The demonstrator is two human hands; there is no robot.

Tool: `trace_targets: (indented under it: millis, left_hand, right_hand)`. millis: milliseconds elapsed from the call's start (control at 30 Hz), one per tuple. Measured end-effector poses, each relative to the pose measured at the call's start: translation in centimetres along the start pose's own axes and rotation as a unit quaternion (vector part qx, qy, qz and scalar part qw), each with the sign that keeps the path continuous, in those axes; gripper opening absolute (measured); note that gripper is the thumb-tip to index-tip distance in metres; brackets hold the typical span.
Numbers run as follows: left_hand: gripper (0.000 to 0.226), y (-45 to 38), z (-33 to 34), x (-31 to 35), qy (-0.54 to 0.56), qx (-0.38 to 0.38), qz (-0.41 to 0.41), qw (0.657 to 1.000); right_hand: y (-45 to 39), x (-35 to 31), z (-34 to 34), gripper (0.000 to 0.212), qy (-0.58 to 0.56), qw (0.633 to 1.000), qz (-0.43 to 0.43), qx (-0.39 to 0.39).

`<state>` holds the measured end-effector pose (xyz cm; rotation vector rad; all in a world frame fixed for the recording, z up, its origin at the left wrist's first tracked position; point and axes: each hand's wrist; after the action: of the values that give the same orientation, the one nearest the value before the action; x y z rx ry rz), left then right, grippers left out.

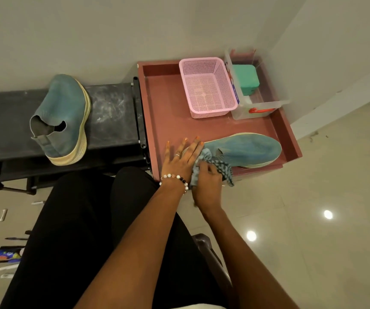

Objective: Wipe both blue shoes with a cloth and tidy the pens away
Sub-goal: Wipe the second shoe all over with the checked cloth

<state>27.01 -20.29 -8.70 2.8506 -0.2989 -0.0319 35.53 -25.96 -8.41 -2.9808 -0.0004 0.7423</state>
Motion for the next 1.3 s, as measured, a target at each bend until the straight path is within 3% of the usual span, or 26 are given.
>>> trace_targets:
  millis: [133,233,300,367,433,467,533,567,633,667,700,833,933,1000,1067,1167,1233,1300]
  left_hand:
    - [0.080,-0.3,0.1,0.0,-0.002,-0.007,0.006,1.000]
    - [0.091,-0.4,0.2,0.1,0.008,-0.014,0.009,1.000]
    - [0.096,-0.4,0.1,0.2,0.003,-0.021,0.017,1.000]
    - [0.092,-0.3,-0.2,0.5,0.001,-0.015,0.025,1.000]
    - [0.082,-0.1,-0.5,0.7,-0.006,0.018,0.035,0.999]
    - [0.075,0.0,-0.7,0.8,-0.017,0.045,0.047,0.998]
    - [0.061,0.1,-0.8,1.0,-0.038,0.109,0.083,0.990]
    - [0.059,0.1,-0.7,1.0,-0.045,0.134,0.100,0.985]
    - [0.059,0.2,-0.3,1.2,-0.076,0.151,0.129,0.977]
    - [0.059,0.2,-0.1,1.1,-0.088,0.151,0.133,0.976]
    - [0.060,0.2,0.1,1.1,-0.088,0.153,0.130,0.976]
    - [0.064,0.1,0.8,1.0,-0.075,0.119,0.073,0.987]
    - [0.065,0.2,0.8,1.1,-0.054,0.064,0.053,0.995]
    - [0.064,0.3,0.6,1.2,-0.046,0.060,0.046,0.996]
    - [0.063,0.5,0.4,1.2,-0.051,0.048,0.044,0.997]
    - [0.063,0.3,0.5,1.3,-0.043,0.029,0.044,0.998]
    - [0.063,0.3,0.4,1.4,-0.038,0.023,0.041,0.998]
    - [0.065,0.3,0.3,1.4,-0.038,0.012,0.040,0.998]
  right_hand:
    - [0.1,3.2,-4.5,0.043,-0.261,0.962,0.057,-0.048]
    - [0.7,6.4,-9.1,0.035,-0.362,0.920,0.151,-0.027]
    - [1.1,7.7,-11.5,0.029,-0.419,0.870,0.246,0.084]
    - [1.5,7.7,-13.3,0.027,-0.476,0.779,0.323,0.248]
    - [1.3,7.3,-13.9,0.030,-0.471,0.710,0.340,0.398]
    - [1.1,7.0,-13.6,0.027,-0.468,0.696,0.324,0.439]
    - [0.6,6.2,-11.7,0.026,-0.438,0.737,0.286,0.428]
    - [0.3,5.9,-10.1,0.029,-0.405,0.789,0.261,0.381]
    - [0.1,5.2,-6.3,0.041,-0.232,0.937,0.174,0.197]
    - [0.1,4.8,-4.4,0.051,-0.130,0.978,0.122,0.106]
    - [0.1,4.5,-2.7,0.063,-0.050,0.995,0.079,0.046]
    - [0.2,3.7,-1.7,0.073,-0.029,0.999,0.041,-0.004]
    - [0.5,6.4,-3.8,0.075,-0.007,0.993,-0.090,-0.075]
    - [-0.1,9.4,-5.9,0.078,0.068,0.981,-0.156,-0.092]
    - [-0.5,12.0,-7.4,0.075,0.131,0.983,-0.115,-0.056]
    - [-0.3,12.3,-6.5,0.058,0.148,0.988,0.036,0.006]
    - [-0.9,9.5,-4.4,0.049,0.120,0.986,0.111,0.033]
    - [-1.6,5.3,-2.0,0.045,0.069,0.989,0.120,0.050]
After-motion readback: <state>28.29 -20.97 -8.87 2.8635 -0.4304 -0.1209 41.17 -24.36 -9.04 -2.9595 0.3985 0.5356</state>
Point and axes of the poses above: each hand's wrist, its own y-axis away from the middle knuckle, its own z-axis out of the palm, x = y × z, and after that the axes turned 14 degrees about -z, right-handed
